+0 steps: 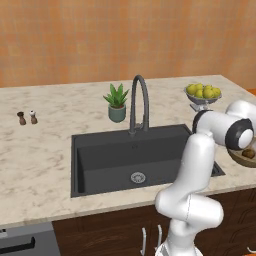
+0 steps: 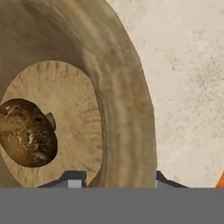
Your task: Pick the mushroom from the sink and place it in the bowl. Then pick the bowl and place it in the microwave. Then close the microwave door and press the start button.
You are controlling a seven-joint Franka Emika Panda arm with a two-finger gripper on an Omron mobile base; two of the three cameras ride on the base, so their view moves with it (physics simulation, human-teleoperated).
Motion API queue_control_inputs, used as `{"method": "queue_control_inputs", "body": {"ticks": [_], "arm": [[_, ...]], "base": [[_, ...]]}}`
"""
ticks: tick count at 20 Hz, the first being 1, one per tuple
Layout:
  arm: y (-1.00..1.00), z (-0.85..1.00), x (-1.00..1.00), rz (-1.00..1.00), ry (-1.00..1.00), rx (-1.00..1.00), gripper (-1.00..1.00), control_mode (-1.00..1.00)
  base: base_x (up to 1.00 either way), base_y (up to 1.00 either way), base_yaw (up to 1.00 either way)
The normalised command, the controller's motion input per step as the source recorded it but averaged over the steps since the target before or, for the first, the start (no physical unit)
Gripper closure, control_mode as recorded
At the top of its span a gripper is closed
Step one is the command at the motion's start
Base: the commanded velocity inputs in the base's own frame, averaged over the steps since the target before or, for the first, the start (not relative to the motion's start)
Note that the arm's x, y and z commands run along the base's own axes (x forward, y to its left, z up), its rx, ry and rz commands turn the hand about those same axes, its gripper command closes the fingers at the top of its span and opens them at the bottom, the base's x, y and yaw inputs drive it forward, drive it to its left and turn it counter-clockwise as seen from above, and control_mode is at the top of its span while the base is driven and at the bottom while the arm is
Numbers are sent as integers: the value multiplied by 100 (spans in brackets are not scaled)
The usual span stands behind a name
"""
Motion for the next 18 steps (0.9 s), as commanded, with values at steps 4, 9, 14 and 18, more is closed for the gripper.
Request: {"method": "queue_control_inputs", "body": {"ticks": [4,9,14,18], "arm": [[0,33,-41,-3,-10,1,100,-100],[7,98,-76,-5,-15,0,100,-100],[44,97,-54,-3,-15,-1,100,-100],[88,68,-15,-5,-8,-10,100,-100]], "base": [[0,0,0],[0,0,0],[0,0,0],[0,0,0]]}}
